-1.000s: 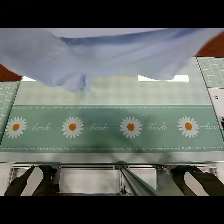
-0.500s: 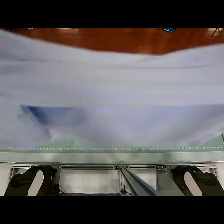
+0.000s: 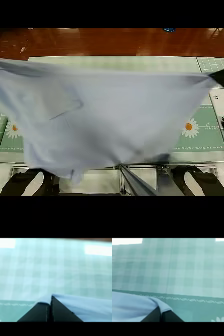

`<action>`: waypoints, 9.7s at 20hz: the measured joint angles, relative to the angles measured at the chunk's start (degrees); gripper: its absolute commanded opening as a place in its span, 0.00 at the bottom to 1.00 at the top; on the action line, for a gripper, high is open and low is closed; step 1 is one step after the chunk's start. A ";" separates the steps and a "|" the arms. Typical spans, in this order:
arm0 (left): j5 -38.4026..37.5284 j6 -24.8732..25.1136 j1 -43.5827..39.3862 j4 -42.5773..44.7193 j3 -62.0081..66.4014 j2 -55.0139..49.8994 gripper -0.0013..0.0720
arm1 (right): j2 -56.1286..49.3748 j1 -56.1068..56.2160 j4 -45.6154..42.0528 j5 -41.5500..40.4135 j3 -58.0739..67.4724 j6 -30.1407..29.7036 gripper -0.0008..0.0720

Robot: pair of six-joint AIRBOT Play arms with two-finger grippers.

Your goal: Fold the shirts.

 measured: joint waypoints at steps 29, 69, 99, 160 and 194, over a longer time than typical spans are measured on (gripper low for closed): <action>-1.51 7.52 -0.22 -7.52 0.26 -47.28 0.51 | -56.48 -1.14 4.70 -3.65 10.27 -8.11 0.57; 15.21 14.27 9.75 -32.17 -55.93 -16.09 0.04 | -10.64 -23.85 14.58 -13.84 -48.35 -9.88 0.57; 10.99 14.12 10.23 -36.68 -17.35 -30.64 0.04 | -35.52 -6.32 25.51 -15.21 -15.80 -14.75 0.03; 19.65 16.11 -30.18 -49.51 -10.43 -43.01 0.04 | 2.64 3.98 12.61 -13.46 -27.36 -1.42 0.04; 5.22 1.49 -0.81 -15.56 -33.46 7.39 0.04 | -57.42 36.26 38.36 -28.30 20.35 -8.90 0.04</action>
